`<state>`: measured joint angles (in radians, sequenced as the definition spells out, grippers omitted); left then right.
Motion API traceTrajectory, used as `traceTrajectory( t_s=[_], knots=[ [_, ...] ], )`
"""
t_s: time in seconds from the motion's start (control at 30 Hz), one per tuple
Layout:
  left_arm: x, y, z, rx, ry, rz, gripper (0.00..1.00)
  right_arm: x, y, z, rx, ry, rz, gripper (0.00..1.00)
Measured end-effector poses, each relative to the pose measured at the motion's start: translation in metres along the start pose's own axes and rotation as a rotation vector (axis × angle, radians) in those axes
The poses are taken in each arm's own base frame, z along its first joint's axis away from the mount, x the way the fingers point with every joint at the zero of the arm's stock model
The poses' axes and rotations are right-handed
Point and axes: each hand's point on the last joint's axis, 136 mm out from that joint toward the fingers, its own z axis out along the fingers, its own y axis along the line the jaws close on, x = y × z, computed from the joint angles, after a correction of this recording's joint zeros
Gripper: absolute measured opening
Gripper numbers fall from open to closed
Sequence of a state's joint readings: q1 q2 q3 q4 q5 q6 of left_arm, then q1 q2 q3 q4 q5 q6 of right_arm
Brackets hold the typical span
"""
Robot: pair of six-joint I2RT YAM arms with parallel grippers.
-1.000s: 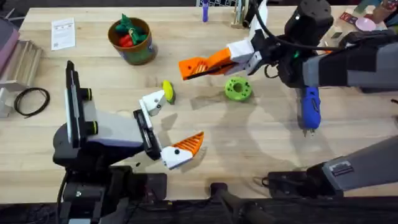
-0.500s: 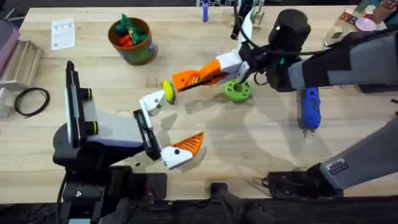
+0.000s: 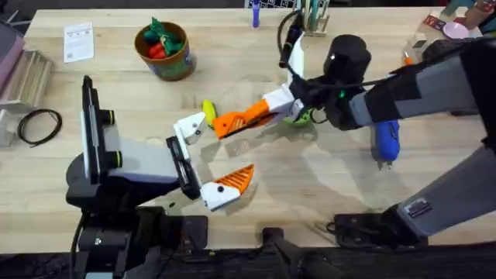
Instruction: Pick up the gripper from the table and insert it into the empty holder that is missing its gripper. Then pick up a screw, insert it into the mounting hole, and use the screwdriver to tighten it. Finally, clean up the table by picking up the vegetable and placing it into the bucket.
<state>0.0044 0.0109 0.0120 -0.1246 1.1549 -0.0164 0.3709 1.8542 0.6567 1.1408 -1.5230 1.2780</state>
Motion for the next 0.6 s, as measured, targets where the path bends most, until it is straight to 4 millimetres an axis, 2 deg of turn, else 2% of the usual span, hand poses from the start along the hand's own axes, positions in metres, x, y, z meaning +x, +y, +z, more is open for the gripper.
traceTrajectory(
  t_s=[0.1, 0.6],
  knots=[
    [0.0, 0.0, 0.0, 0.0, 0.0, 0.0, 0.985, 0.005, 0.001, 0.008, -0.004, 0.026, 0.0, 0.008],
    [0.0, 0.0, 0.0, 0.0, 0.0, 0.0, 0.985, 0.012, 0.002, 0.02, -0.01, 0.065, 0.003, 0.008]
  ],
)
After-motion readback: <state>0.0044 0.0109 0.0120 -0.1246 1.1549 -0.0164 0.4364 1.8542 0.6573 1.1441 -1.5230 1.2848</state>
